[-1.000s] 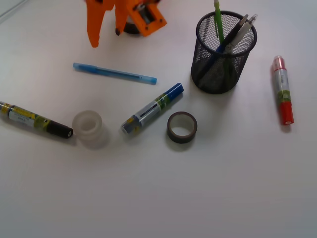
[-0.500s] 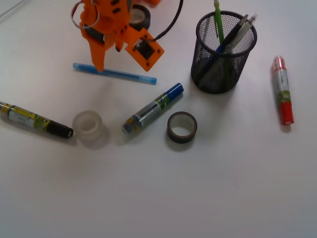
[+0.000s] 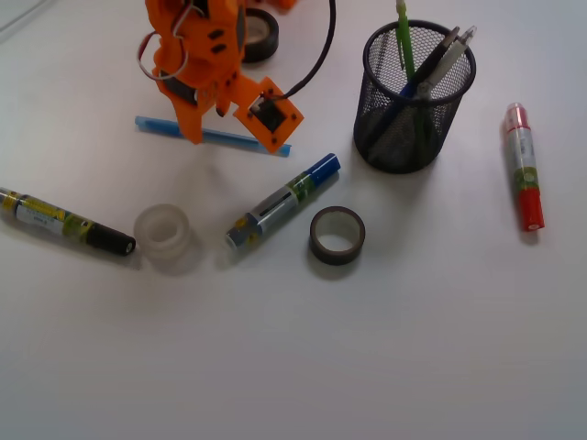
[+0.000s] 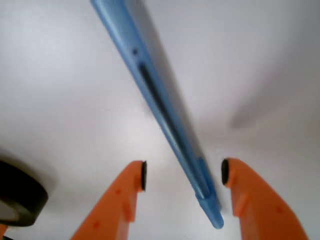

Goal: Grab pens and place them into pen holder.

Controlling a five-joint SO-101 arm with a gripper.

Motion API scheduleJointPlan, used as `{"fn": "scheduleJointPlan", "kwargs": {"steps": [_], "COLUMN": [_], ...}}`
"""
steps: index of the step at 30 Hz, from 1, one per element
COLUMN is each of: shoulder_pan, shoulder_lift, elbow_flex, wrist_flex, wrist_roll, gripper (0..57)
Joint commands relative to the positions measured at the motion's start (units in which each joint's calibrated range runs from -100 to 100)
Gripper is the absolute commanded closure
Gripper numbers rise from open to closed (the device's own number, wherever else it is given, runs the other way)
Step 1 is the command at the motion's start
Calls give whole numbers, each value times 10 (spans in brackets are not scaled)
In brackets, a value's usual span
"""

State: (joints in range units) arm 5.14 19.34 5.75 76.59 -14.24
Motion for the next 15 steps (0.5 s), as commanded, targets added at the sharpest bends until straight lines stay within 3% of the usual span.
{"fn": "scheduleJointPlan", "kwargs": {"steps": [1, 9, 15], "shoulder_pan": [-4, -8, -10], "shoulder_lift": [-51, -117, -113], "elbow_flex": [67, 234, 244], "wrist_flex": [-55, -230, -245], "wrist_roll": [-1, -1, -1], "gripper": [395, 400, 402]}}
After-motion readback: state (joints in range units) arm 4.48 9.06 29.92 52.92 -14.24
